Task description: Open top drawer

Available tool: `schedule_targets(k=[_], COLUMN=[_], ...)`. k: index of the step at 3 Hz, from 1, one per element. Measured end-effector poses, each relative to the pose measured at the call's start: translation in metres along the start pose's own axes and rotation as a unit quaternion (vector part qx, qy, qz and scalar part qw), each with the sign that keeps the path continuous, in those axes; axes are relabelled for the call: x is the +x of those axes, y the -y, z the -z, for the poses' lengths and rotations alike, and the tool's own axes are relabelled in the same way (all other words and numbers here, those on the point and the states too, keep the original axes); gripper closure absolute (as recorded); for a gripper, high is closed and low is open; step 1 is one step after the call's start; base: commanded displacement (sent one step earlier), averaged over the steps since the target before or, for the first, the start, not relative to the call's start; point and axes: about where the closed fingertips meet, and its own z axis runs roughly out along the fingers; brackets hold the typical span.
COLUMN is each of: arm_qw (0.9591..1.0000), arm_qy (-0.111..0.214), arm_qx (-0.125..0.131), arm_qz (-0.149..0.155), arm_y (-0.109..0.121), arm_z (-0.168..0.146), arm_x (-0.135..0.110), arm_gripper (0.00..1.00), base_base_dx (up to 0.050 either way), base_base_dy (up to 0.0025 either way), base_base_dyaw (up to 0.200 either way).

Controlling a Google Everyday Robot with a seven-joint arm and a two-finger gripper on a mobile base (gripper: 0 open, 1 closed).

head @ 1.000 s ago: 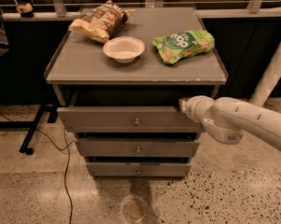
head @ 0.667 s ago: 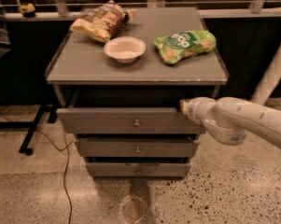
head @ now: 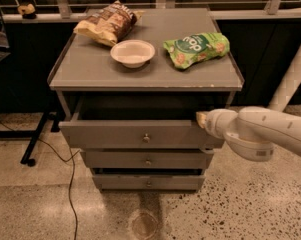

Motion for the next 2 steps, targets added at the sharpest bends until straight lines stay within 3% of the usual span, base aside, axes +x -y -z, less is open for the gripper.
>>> schedule_targets(k=[1,2], arm_qw=[1.0,0.9995], arm_qy=[-0.005,0.011], arm_qx=[0.005,-0.016], arm_qz=[-0.001,0.024], arm_y=[0.005,-0.009], arm_z=[0.004,-0.017], arm_x=[0.006,-0.02], arm_gripper=[1.0,1.0], base_base_dx=[0.0,0.0], base_base_dy=[0.0,0.0], base_base_dyaw=[0.0,0.0])
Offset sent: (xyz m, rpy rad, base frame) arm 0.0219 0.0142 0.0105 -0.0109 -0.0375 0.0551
